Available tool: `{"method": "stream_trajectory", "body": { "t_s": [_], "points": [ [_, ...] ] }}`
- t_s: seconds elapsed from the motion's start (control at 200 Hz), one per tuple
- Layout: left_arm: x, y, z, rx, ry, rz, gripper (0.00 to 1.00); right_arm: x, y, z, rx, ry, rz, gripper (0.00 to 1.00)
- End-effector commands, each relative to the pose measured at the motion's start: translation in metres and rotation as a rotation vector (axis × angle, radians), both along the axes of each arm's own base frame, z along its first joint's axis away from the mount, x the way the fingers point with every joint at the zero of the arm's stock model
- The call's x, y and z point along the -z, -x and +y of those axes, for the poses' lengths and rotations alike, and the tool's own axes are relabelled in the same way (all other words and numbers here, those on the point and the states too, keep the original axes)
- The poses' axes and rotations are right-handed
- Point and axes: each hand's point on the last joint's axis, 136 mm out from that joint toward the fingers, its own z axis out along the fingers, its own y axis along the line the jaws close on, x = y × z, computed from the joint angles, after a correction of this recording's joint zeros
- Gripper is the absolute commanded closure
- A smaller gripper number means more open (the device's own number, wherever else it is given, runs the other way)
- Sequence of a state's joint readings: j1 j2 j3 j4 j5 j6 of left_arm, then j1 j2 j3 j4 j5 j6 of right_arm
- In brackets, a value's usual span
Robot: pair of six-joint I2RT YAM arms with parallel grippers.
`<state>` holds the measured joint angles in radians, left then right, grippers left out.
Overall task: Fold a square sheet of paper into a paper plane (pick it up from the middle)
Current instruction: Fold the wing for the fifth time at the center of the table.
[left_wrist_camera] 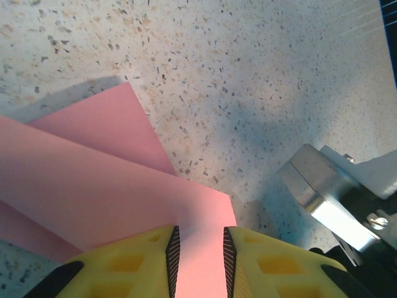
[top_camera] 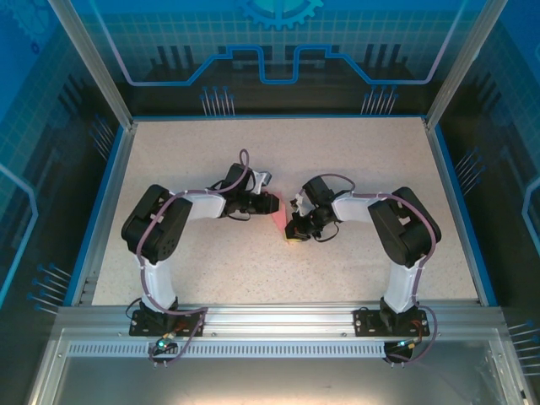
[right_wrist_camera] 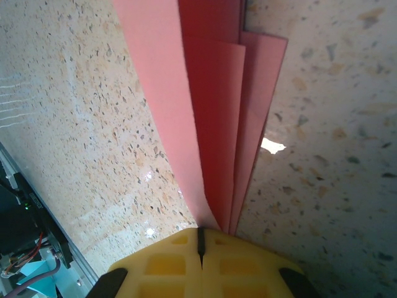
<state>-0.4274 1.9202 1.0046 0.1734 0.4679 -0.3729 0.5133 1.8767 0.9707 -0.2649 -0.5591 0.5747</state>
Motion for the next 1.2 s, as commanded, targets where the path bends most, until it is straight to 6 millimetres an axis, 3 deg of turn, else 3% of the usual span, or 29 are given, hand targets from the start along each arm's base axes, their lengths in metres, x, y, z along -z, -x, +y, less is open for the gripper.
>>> {"method": "stream_trajectory", "body": {
  "t_s": [0.0,0.8,1.19],
  "points": [
    [0.011,-0.003,0.003,0.008,-0.049,-0.001,0.71,0.026,0.023,-0.022,0.009,0.110,0.124,0.98],
    [0.032,-0.013,0.015,-0.019,-0.144,0.019,0.71,0.033,0.029,-0.027,0.009,0.133,0.147,0.98],
    [0.035,-0.036,0.034,-0.056,-0.172,0.047,0.71,0.041,0.049,-0.041,-0.011,0.182,0.193,0.98]
  ]
}}
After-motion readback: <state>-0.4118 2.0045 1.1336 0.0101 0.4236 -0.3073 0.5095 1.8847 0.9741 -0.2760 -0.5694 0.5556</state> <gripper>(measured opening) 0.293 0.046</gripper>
